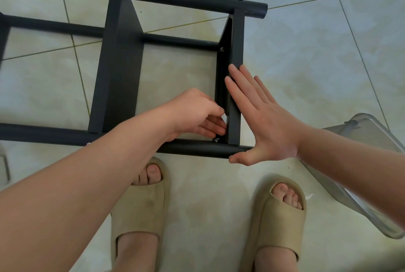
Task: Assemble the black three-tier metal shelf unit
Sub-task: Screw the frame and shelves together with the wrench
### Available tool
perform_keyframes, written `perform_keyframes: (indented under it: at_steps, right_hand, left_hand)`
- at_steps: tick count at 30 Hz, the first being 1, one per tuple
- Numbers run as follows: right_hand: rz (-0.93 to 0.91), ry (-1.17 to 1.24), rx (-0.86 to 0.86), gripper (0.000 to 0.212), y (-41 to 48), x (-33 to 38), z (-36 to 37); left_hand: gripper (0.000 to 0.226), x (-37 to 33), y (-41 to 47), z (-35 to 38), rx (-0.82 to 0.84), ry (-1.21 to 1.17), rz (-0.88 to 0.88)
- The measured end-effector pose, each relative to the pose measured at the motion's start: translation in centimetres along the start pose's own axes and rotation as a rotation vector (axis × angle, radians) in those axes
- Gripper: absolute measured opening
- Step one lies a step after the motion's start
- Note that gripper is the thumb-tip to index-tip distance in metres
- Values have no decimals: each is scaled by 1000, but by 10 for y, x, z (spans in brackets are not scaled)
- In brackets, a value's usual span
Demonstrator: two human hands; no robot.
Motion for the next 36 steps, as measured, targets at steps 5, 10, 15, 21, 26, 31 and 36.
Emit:
perform_keyframes:
  at_steps: [5, 10, 15, 21, 26, 31, 36]
  right_hand:
    - [-3, 5, -2, 134, 0, 1, 0]
    - [-9, 12, -11, 134, 0, 1, 1]
    - [-11, 19, -11, 134, 0, 1, 1]
    - [-14, 17, -16, 133, 0, 1, 1]
    - [-16, 21, -16, 133, 0, 1, 2]
    - [-13, 15, -18, 133, 0, 0, 2]
    - [-12, 13, -19, 133, 0, 0, 3]
  left_hand:
    - [12, -1, 0, 0, 34, 80, 34]
    - [18, -1, 0, -1, 67, 180, 89]
    - [20, -3, -1, -2, 88, 227, 99]
    - [23, -5, -4, -5, 110, 294, 94]
    - [25, -4, -6, -8, 135, 316, 100]
    - [23, 3, -9, -12, 181, 330, 91]
    - [21, 3, -12, -15, 245, 387, 85]
Point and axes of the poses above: each hand's wrist, its own y-axis towards the middle knuckle, its own z-axis out of the palm, x = y × z, the point moved 2 cm from there along y, towards the middle knuckle, and after that the axes turned 13 degrees about z, right-handed, at the moved point
